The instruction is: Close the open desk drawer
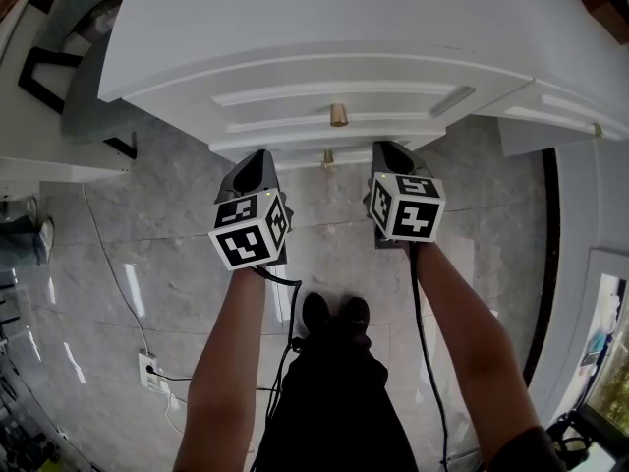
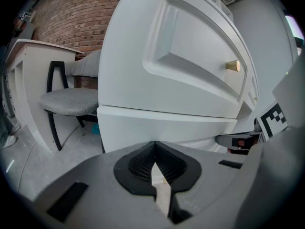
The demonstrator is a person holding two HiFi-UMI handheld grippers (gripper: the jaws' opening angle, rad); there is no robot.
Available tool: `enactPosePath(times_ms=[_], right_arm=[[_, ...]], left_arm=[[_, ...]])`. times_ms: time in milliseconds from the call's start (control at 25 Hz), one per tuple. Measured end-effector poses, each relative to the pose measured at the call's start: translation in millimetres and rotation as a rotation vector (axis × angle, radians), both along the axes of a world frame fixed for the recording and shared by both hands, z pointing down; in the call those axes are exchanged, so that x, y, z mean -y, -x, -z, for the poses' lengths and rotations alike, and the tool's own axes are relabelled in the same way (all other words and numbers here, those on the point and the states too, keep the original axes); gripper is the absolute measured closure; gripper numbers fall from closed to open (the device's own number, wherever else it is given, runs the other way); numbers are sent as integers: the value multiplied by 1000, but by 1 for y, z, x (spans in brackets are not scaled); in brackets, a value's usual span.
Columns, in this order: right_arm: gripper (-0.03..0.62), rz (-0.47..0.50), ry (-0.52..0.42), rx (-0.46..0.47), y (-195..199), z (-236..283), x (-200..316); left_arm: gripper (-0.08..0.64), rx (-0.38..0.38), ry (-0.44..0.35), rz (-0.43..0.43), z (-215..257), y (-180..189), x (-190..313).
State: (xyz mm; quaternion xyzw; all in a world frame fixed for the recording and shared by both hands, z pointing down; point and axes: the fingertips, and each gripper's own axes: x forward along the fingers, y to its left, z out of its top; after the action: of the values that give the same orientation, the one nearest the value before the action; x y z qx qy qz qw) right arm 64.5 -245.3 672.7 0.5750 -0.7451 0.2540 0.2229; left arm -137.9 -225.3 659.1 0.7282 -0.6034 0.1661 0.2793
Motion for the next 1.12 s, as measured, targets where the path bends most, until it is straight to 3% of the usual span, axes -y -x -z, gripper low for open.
enactPosePath(times_ms=[600,1120], right_arm=[[588,-2,-15,9,0,0,14],[588,14,-38,49,1,27,-17]], left_arm=[[549,-1,-11,4,1,1,15],[551,13,-47,-28,28,-2,-14]])
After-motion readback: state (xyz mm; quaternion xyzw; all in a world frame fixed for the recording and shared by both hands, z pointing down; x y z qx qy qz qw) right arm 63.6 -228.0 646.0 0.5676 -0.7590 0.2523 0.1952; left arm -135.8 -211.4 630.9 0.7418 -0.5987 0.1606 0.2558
